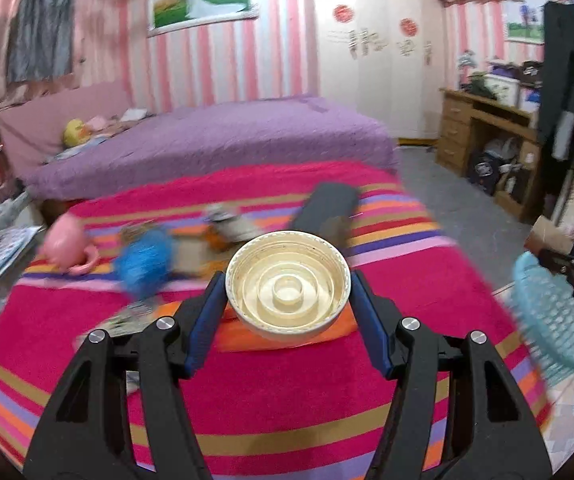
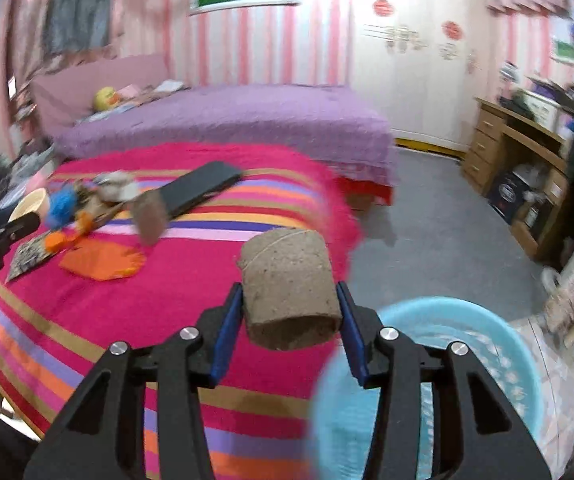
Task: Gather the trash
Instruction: 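Carry lid and tube to the blue basket and open both tools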
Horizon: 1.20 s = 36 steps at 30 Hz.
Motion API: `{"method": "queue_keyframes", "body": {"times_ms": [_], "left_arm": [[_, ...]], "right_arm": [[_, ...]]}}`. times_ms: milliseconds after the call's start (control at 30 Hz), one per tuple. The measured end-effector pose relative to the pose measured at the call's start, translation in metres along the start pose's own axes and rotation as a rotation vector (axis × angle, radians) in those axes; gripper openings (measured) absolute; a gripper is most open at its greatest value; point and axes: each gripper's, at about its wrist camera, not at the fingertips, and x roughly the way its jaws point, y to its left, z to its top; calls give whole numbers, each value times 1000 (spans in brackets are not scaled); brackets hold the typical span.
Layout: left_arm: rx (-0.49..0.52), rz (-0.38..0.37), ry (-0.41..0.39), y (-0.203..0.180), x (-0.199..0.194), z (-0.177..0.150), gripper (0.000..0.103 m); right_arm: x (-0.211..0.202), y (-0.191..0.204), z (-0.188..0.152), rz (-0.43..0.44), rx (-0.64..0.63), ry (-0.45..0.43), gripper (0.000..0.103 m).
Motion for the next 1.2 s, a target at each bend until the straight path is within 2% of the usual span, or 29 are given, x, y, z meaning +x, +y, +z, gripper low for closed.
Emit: {"method": "queue_keyframes", "body": {"times_ms": [133, 267, 367, 533, 667, 767, 800, 867, 900, 1200], "left_arm": [[19, -128, -7, -69, 3, 6, 61], [69, -236, 30, -136, 12, 0, 61], [111, -293, 53, -181, 19, -6, 61], [153, -357, 97, -240, 35, -13, 61], [185, -362, 134, -268, 56, -20, 61], [193, -373, 159, -279, 65, -21, 64], [200, -386, 169, -281, 68, -21, 67], [197, -375, 161, -281, 68, -17, 85], [192, -364, 144, -278, 67, -15, 87], [126, -295, 67, -212, 58, 7, 95]], "right_arm": [[-17, -61, -15, -114, 49, -1, 46], [-27, -117, -41, -225, 119, 21, 46], [-31, -142, -52, -262, 181, 16, 46], [-31, -163, -62, -301, 212, 17, 46], [-30, -167, -65, -315, 217, 6, 46], [-31, -166, -65, -312, 222, -10, 46], [-30, -165, -65, -310, 223, -13, 46], [-27, -162, -64, -312, 214, -8, 46], [-26, -160, -64, -313, 208, -5, 46], [-18, -150, -64, -310, 199, 9, 46]]}}
